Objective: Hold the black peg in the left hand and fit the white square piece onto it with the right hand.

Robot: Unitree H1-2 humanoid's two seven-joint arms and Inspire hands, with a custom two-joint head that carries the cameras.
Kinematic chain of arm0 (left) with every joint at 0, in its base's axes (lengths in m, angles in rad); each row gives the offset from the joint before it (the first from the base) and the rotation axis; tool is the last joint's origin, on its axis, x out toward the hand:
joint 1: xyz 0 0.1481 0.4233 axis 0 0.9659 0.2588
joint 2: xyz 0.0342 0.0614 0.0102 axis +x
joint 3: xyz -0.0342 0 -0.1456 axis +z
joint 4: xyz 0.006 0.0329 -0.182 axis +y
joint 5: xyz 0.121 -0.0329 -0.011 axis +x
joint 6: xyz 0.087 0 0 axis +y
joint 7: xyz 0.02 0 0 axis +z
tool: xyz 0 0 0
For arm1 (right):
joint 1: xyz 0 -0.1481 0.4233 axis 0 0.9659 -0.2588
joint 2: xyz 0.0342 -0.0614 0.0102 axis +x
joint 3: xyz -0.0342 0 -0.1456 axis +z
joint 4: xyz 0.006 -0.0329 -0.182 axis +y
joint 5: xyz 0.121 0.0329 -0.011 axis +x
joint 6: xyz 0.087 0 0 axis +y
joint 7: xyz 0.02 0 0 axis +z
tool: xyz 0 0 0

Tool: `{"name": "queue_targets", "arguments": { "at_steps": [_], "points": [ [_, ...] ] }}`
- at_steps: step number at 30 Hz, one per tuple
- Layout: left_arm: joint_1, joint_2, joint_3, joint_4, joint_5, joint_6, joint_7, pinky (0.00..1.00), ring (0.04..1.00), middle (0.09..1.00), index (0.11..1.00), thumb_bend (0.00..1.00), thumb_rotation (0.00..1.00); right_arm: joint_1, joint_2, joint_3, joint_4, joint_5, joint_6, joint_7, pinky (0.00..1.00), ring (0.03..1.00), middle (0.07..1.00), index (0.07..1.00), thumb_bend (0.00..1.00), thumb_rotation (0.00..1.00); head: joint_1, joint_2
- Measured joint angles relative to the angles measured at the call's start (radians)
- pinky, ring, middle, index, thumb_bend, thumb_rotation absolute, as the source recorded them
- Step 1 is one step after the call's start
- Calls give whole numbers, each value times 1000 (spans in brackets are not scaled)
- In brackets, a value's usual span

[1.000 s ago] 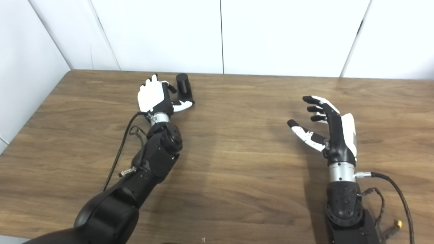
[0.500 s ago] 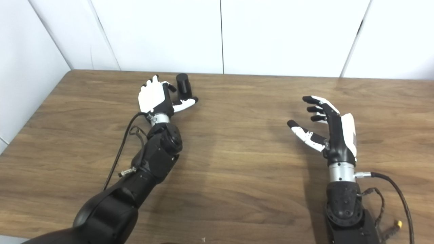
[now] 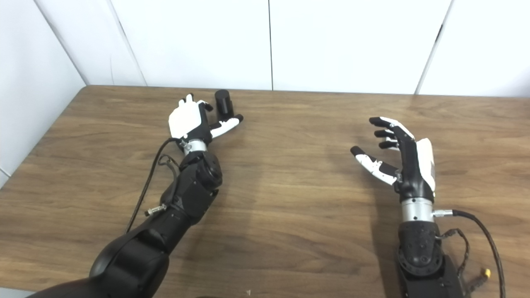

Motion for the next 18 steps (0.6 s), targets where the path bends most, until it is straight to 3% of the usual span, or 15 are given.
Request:
{"name": "queue_targets", "arguments": {
  "at_steps": [8, 11, 18],
  "points": [
    [-8, -16, 35, 12, 24, 0, -7, 921, 1000, 1000, 732, 1000, 691, -2, 0, 0, 3, 2, -3, -1, 579, 692, 752, 712, 557, 264, 6, 0],
    [-10, -23, 54, 23, 27, 0, -7, 945, 1000, 1000, 768, 1000, 684, -2, 0, 1, 3, 2, -3, -1, 577, 683, 753, 716, 548, 267, 11, 2],
    [-34, -44, 89, 75, 37, 0, 10, 971, 1000, 1000, 760, 1000, 669, -2, 0, 1, 2, 2, -2, -1, 584, 685, 757, 718, 545, 275, 15, 5]
  ]
}}
